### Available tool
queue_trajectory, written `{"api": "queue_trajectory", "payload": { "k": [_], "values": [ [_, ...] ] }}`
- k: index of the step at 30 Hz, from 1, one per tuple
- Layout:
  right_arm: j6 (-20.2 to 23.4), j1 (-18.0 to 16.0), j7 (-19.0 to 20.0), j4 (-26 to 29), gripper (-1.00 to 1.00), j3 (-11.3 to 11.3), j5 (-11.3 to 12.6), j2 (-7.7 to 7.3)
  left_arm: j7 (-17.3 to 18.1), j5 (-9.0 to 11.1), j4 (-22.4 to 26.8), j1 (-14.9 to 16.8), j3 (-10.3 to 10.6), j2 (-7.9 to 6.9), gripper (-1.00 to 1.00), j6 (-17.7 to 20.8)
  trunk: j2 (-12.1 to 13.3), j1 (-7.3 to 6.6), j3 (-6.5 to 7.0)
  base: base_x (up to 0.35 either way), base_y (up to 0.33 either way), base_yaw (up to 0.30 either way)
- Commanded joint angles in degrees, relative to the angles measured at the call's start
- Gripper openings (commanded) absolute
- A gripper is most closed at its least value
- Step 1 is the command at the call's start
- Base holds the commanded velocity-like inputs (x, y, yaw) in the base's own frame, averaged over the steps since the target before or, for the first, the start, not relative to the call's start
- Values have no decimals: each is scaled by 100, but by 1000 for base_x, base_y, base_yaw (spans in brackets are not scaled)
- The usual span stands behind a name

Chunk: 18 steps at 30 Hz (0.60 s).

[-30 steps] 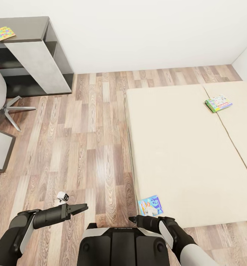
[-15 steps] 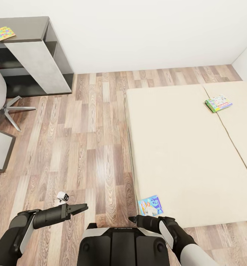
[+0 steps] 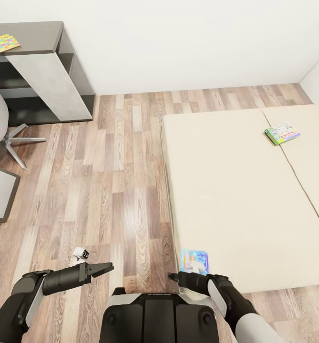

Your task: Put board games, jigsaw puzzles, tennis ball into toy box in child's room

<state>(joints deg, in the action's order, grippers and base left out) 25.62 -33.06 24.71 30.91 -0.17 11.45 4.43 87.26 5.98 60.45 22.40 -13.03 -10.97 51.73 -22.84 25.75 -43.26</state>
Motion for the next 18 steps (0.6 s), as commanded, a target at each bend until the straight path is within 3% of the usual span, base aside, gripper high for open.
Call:
{"api": "queue_trajectory", "payload": {
  "k": [1,6,18],
  "values": [
    [107,12,11,108,100,1,39,-4,20,0,2,1,1,-1,100,60,-8,3,-6,0,0,0],
    [847,36,126,922,100,-7,41,-19,20,0,2,1,2,-1,100,56,-8,3,-6,0,0,0],
    [1039,37,148,1096,100,-1,41,-21,19,0,2,1,2,-1,100,64,-8,3,-6,0,0,0]
  ]
}}
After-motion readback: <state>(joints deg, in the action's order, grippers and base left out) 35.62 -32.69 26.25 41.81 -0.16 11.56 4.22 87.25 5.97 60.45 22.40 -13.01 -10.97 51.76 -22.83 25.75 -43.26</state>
